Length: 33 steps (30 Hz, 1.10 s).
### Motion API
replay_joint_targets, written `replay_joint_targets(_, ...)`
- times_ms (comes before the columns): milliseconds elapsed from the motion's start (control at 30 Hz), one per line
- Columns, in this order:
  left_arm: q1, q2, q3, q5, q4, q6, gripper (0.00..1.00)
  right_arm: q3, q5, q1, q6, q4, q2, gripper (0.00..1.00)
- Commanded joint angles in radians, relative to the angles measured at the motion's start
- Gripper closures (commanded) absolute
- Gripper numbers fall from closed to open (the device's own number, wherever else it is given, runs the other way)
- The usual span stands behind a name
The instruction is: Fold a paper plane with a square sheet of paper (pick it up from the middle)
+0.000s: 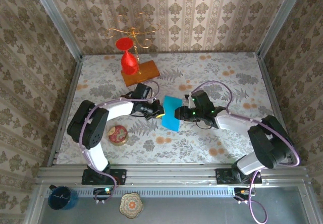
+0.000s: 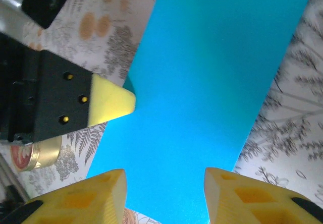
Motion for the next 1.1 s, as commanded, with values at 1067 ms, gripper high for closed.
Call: replay_joint_targets(1067,0.049,-0.091,-0.061,-0.062,0.005,-0.154,1.00,-0.125,0.437,0.328,-0.786,0.460,0.130,0.49)
